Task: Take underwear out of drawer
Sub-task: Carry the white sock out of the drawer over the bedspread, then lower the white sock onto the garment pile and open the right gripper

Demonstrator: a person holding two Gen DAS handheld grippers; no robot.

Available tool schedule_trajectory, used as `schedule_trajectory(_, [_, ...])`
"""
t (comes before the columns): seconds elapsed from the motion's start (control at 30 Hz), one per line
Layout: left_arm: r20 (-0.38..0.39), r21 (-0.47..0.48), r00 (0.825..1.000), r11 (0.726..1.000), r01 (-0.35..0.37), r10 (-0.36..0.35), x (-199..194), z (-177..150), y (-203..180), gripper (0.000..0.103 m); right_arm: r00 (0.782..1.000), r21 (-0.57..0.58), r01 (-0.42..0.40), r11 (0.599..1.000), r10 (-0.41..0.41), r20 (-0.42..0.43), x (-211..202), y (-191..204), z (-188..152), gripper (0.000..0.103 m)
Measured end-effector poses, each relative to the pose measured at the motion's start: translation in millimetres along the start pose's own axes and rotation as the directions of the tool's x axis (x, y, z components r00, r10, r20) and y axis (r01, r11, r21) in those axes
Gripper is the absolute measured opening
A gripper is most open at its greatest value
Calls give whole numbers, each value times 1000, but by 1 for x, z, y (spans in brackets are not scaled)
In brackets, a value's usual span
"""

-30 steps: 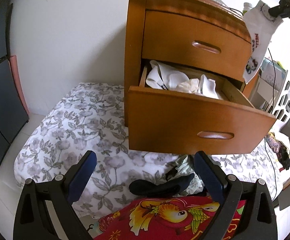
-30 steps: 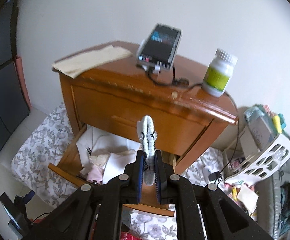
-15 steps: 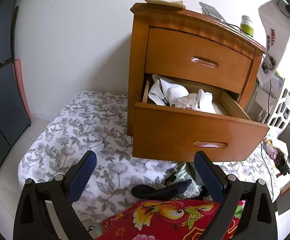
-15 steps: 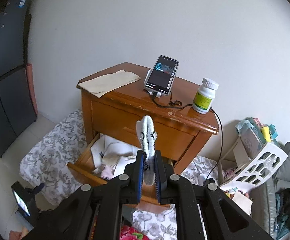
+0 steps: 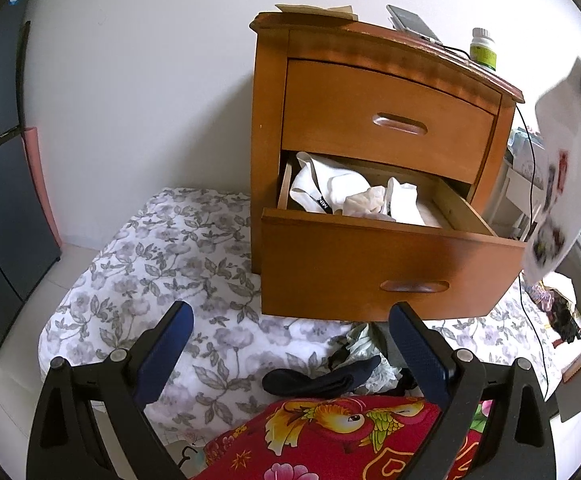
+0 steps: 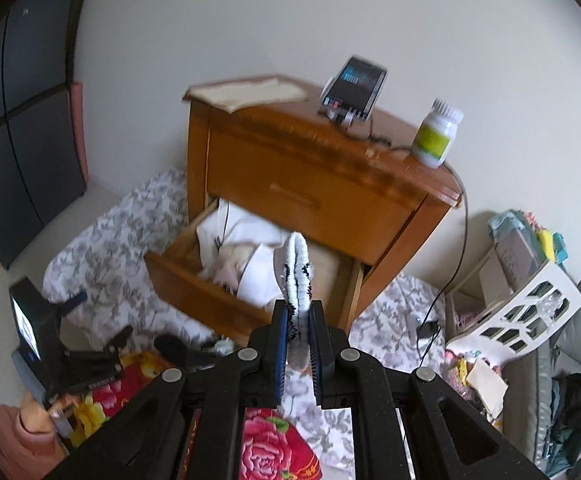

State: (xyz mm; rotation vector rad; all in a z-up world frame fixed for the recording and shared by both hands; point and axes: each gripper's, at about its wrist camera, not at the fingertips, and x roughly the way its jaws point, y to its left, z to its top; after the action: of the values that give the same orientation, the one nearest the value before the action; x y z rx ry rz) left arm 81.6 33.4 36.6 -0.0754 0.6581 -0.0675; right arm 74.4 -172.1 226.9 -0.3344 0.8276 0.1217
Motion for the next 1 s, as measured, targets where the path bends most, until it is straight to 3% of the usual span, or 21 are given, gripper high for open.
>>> schedule_trajectory(0.3, [-22,-15,1000,1000,-7,7,7,-3,7,98,983,-35,-24,999,17,-181,84,24,-33,11])
schedule_trajectory(0.57, [-45,-36,999,999,-16,14,16,-7,16,98,942,-14,-24,1000,18,-334,177,35,-54,11])
schedule_trajectory(1.0, [-76,-54,997,998,-18,14,26,-12,24,98,896,29,-82,996,86,-435,255,83,-73,11])
